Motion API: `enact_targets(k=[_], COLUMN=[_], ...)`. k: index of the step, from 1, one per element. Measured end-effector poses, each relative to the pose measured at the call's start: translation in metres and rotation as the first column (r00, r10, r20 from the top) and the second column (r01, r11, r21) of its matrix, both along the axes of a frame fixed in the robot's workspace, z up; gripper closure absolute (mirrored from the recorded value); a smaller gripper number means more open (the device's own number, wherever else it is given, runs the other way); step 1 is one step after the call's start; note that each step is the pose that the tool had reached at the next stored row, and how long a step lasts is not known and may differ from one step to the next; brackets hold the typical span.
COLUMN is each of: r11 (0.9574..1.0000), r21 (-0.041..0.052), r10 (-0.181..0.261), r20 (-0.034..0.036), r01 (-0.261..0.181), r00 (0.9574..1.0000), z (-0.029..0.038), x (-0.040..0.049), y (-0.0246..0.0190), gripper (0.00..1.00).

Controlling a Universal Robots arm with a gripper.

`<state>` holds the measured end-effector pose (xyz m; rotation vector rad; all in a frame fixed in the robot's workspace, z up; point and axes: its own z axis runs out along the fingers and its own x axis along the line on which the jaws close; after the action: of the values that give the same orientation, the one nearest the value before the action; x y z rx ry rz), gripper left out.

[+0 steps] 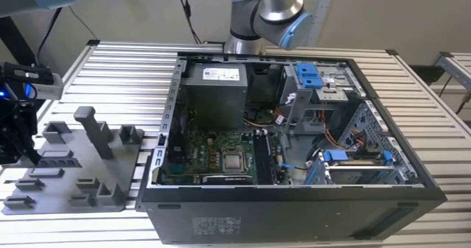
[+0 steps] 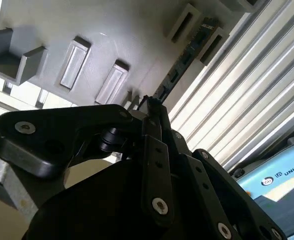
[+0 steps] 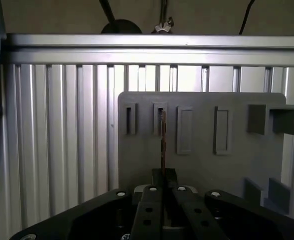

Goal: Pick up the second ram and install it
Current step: 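Pick up the second ram and move it above second insertion slot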

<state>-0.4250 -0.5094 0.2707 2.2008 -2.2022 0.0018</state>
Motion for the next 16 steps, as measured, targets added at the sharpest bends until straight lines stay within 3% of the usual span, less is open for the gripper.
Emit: enact_targets(k=[16], r11=[1.0], r21=[0.0], r10=[0.0], r20=[-0.0001], r01=[0.0], r00=[1.0], z=[0.0286], x=[0.0], y=[0.0], gripper=[0.86])
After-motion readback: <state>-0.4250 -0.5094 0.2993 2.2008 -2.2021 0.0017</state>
